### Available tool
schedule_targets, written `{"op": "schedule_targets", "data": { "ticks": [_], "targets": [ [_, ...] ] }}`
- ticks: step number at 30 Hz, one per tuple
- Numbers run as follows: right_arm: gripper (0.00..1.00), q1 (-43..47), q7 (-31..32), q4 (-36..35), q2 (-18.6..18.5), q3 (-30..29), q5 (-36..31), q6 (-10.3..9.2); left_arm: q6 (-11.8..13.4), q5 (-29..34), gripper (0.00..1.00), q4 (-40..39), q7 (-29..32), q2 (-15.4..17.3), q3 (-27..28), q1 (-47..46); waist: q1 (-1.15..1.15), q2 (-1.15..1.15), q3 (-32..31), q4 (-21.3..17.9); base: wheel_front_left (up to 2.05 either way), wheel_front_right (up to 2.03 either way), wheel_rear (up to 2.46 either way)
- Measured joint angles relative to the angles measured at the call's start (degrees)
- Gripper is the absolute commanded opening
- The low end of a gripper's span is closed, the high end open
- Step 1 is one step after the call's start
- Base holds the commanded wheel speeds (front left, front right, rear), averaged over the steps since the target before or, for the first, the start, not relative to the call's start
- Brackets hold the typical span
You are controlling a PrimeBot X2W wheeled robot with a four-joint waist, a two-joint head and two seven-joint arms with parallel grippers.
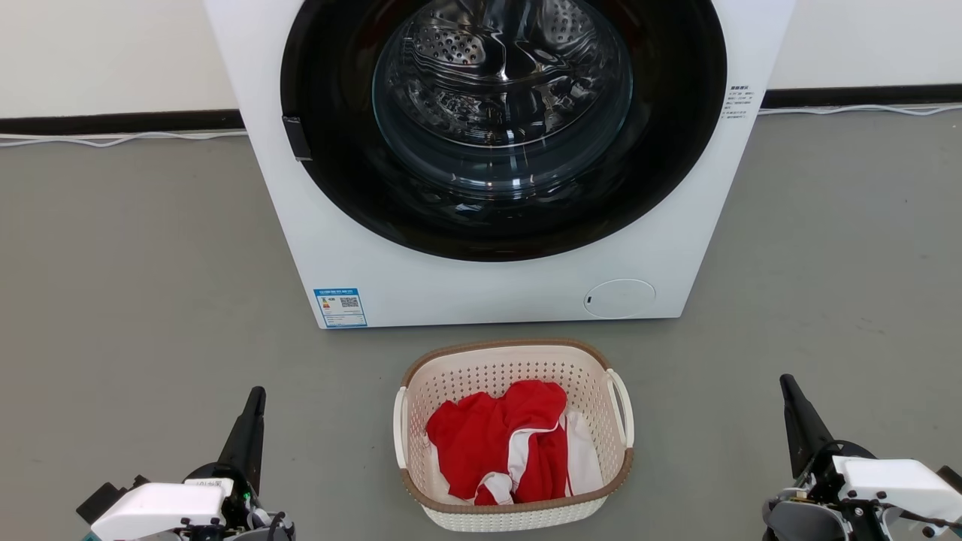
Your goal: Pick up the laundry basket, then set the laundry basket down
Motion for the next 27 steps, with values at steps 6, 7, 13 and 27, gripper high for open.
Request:
{"op": "schedule_targets", "data": {
  "ticks": [6,7,13,27],
  "targets": [
    [0.0,0.0,0.0,0.0,0.0,0.0,0.0,0.0,0.0,0.0,0.0,0.0,0.0,0.0,0.0,0.0,0.0,0.0,0.0,0.0,0.0,0.0,0.0],
    [0.0,0.0,0.0,0.0,0.0,0.0,0.0,0.0,0.0,0.0,0.0,0.0,0.0,0.0,0.0,0.0,0.0,0.0,0.0,0.0,0.0,0.0,0.0],
    [0.0,0.0,0.0,0.0,0.0,0.0,0.0,0.0,0.0,0.0,0.0,0.0,0.0,0.0,0.0,0.0,0.0,0.0,0.0,0.0,0.0,0.0,0.0],
    [0.0,0.0,0.0,0.0,0.0,0.0,0.0,0.0,0.0,0.0,0.0,0.0,0.0,0.0,0.0,0.0,0.0,0.0,0.0,0.0,0.0,0.0,0.0]
  ]
}}
